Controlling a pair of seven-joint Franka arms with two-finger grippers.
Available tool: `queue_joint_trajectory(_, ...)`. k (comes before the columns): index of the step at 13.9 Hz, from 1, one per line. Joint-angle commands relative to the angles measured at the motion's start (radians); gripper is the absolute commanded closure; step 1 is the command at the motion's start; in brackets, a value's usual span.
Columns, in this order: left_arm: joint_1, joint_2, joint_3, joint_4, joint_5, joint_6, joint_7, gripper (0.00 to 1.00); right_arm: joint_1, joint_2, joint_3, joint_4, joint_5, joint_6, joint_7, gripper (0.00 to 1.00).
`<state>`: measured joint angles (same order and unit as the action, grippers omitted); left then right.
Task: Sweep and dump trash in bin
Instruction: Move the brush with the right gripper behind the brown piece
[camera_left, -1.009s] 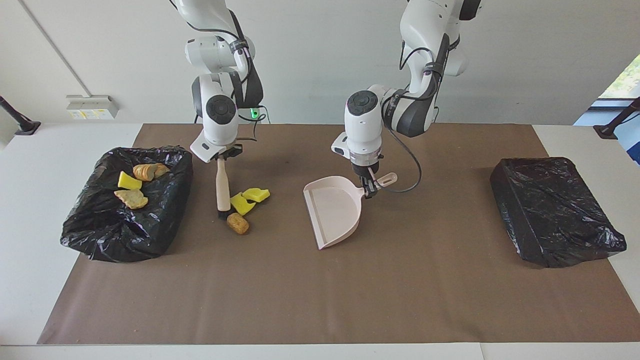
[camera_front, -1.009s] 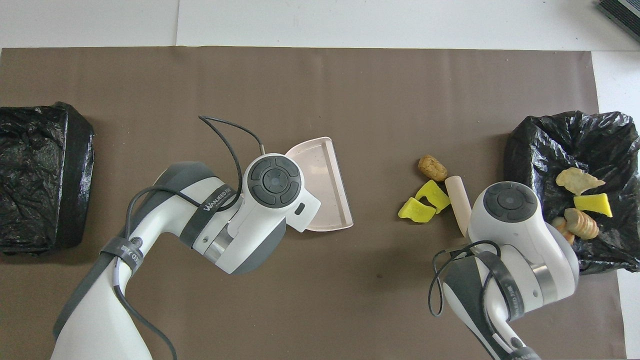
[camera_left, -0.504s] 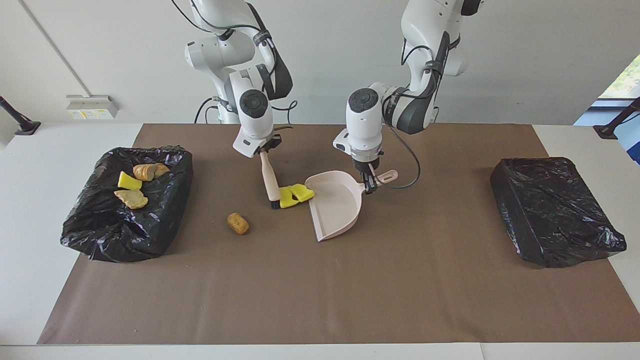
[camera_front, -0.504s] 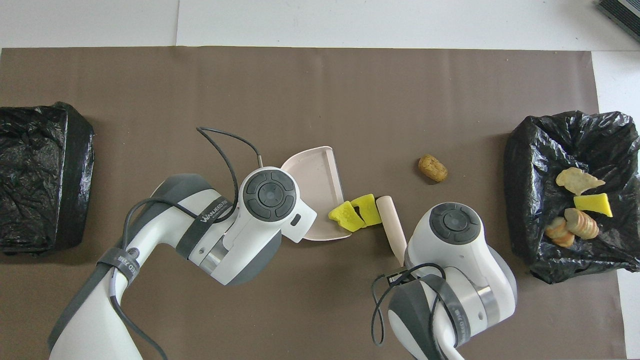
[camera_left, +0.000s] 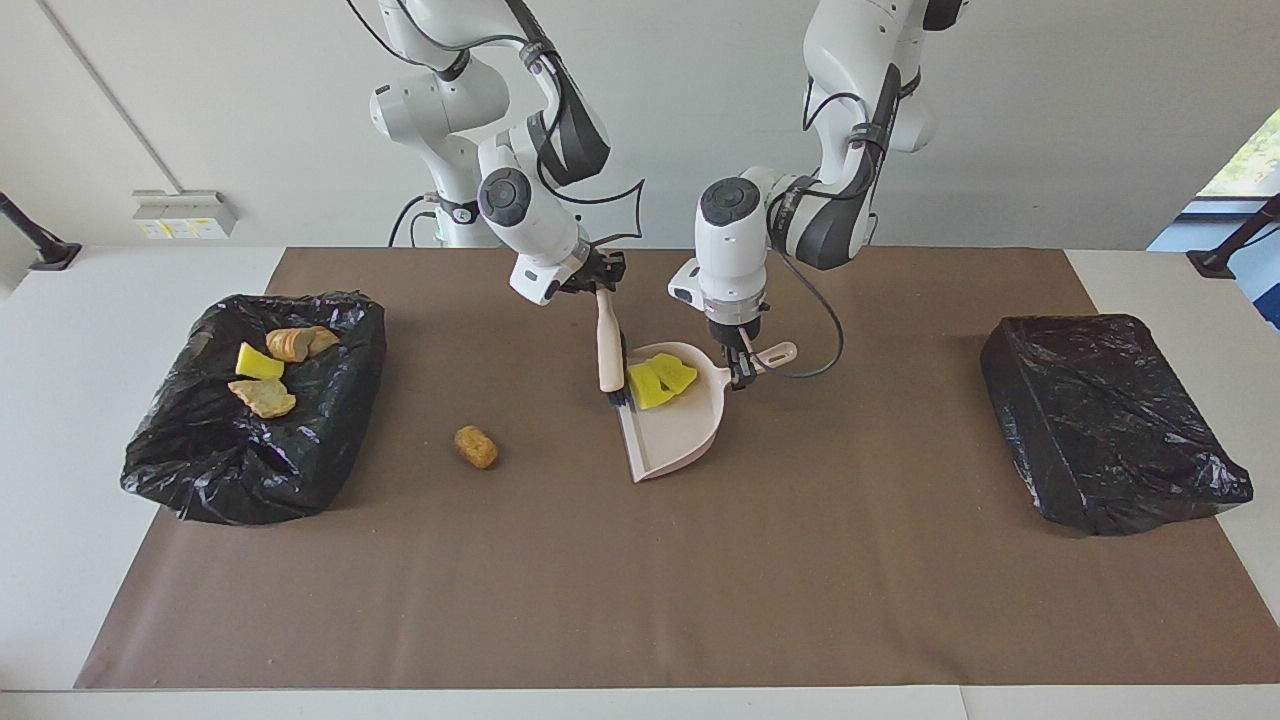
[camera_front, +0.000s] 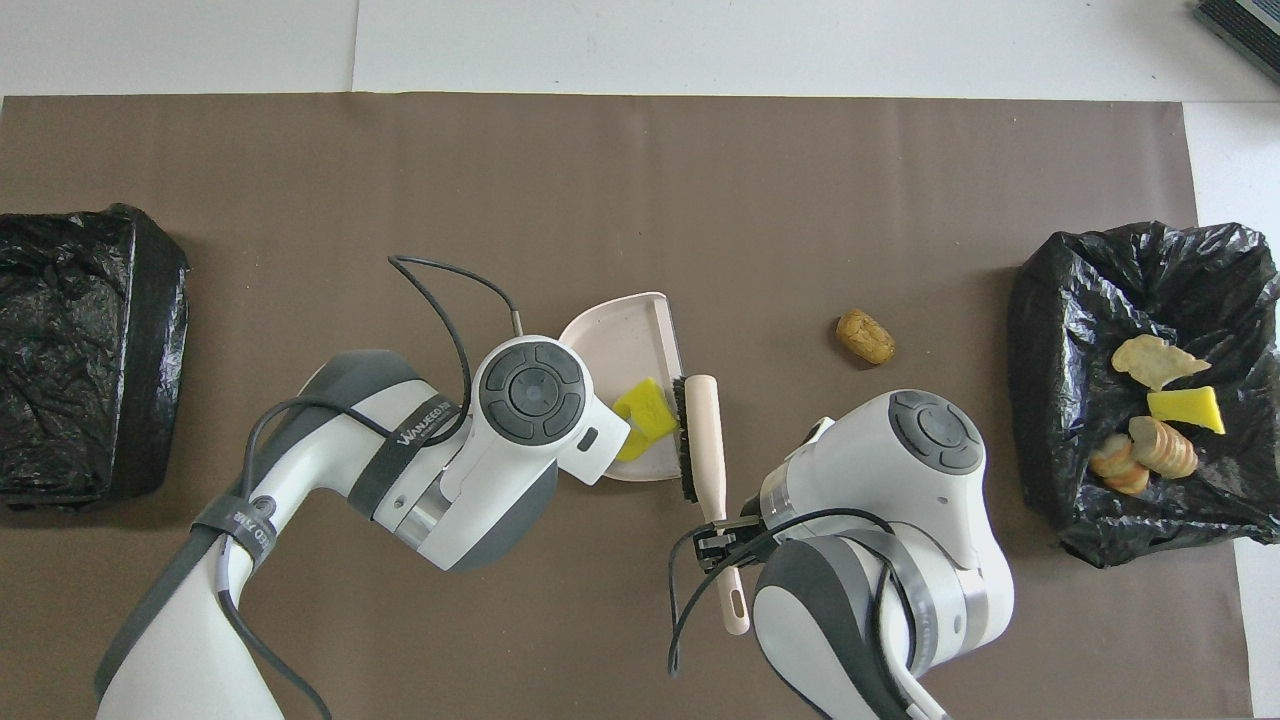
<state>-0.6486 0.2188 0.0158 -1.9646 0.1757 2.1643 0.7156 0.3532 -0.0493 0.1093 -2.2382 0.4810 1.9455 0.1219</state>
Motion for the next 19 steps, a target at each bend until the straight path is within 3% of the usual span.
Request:
queue_joint_trajectory(1, 0.001, -0.036, 0.004, -0.059, -0.010, 0.057, -0.041, 1.00, -0.132, -0.023, -0.011, 0.118, -0.184, -0.184, -0.042, 1.00)
queue_joint_trajectory(3, 0.009, -0.036, 0.006, -0.059, -0.010, 0.057, -0.041, 1.00, -0.172, -0.008, -0.013, 0.182, -0.315, -0.241, -0.131, 1.00)
queue_joint_trajectory(6, 0.010, -0.035, 0.006, -0.057, -0.010, 0.058, -0.048, 1.00, -0.220, 0.047, -0.016, 0.238, -0.507, -0.186, -0.223, 1.00)
queue_joint_trajectory(11, 0.010, -0.035, 0.006, -0.057, -0.010, 0.057, -0.077, 1.00, -0.301, 0.274, -0.020, 0.325, -0.762, -0.062, -0.249, 1.00)
queue_joint_trajectory(15, 0.010, -0.035, 0.006, -0.057, -0.010, 0.055, -0.099, 1.00, -0.324, 0.281, -0.014, 0.253, -0.719, -0.062, -0.234, 1.00)
queue_joint_trajectory(19, 0.010, -0.035, 0.006, -0.057, -0.010, 0.045, -0.100, 1.00, -0.245, 0.264, -0.010, 0.186, -0.503, -0.060, -0.238, 1.00)
